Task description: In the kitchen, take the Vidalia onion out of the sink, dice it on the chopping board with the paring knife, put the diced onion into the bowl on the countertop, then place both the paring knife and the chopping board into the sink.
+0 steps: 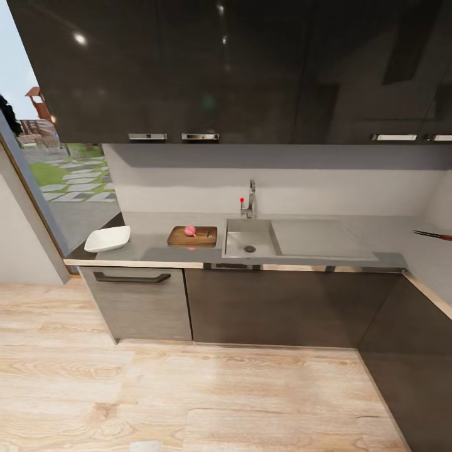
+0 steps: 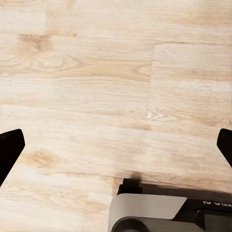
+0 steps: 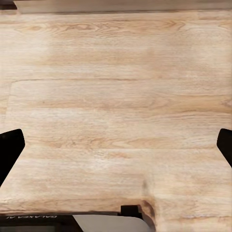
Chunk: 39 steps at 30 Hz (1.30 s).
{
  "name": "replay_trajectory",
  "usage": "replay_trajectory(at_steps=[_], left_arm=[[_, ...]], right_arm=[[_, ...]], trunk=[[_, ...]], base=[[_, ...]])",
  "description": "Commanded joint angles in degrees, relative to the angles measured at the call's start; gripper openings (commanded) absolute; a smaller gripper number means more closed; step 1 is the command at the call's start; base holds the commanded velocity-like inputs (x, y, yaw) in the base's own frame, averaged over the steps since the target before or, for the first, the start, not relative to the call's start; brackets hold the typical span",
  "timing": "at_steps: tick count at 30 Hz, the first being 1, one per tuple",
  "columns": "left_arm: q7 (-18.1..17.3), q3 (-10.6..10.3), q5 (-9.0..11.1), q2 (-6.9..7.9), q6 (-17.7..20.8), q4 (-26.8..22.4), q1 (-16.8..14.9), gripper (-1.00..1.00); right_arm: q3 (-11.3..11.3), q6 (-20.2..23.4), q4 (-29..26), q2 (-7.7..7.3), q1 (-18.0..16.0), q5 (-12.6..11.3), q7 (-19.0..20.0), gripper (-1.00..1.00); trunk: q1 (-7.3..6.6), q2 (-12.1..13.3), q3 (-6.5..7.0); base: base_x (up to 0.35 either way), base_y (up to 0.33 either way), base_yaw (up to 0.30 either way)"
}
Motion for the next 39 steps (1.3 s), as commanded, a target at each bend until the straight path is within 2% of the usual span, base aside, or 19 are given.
replay_trajectory(at_steps=[1,17,20,22,24,27,31,36,39], left_arm=[[0.1,-0.4,0.4,-0.03,-0.4,0.3,-0.1,1.0],[-0.1,-0.5,0.4,0.18,0.8,0.4,-0.1,1.0],[-0.1,-0.4,0.4,0.46,3.1,0.6,0.0,1.0],[-0.4,-0.4,0.4,0.86,7.3,0.6,0.7,1.0],[-0.9,-0.4,0.4,1.3,9.6,0.7,1.5,1.0],[-3.6,-0.4,0.4,1.94,13.6,0.7,4.4,1.0],[-6.6,-0.4,0.5,2.08,15.1,0.7,9.7,1.0],[-7.7,-0.4,0.5,1.83,14.8,0.7,17.5,1.0],[-7.7,-0.4,0.5,1.86,12.6,0.7,20.1,1.0]], right_arm=[[0.3,-0.2,0.0,-0.05,-0.1,-0.6,0.2,1.0],[0.2,-0.2,0.0,-0.18,-0.1,-0.7,0.1,1.0],[0.1,-0.2,0.0,-0.2,-0.1,-0.7,0.1,1.0],[0.0,-0.2,0.0,-0.21,-0.1,-0.7,0.1,1.0],[0.0,-0.2,0.0,-0.22,-0.1,-0.7,0.1,1.0],[-0.1,-0.2,0.0,-0.22,-0.1,-0.8,-0.5,1.0],[-0.1,-0.2,0.0,-0.22,-0.1,-0.8,-2.7,1.0],[-0.1,-0.1,0.0,-0.15,-0.1,-0.9,-5.9,1.0],[-0.2,-0.1,0.0,-0.14,-0.1,-1.0,-6.7,1.0]], trunk=[[0.03,-0.1,-0.12],[0.03,-0.1,-0.12],[0.03,-0.1,-0.12],[0.03,-0.1,-0.12],[0.03,-0.1,-0.12],[0.03,-0.1,-0.12],[0.03,-0.1,-0.12],[0.03,-0.1,-0.12],[0.03,-0.1,-0.12]], base=[[0.0,0.0,0.0],[0.0,0.0,0.0],[0.0,0.0,0.0],[0.0,0.0,0.0],[0.0,0.0,0.0],[0.0,0.0,0.0],[0.0,0.0,0.0],[0.0,0.0,0.0],[0.0,0.0,0.0]])
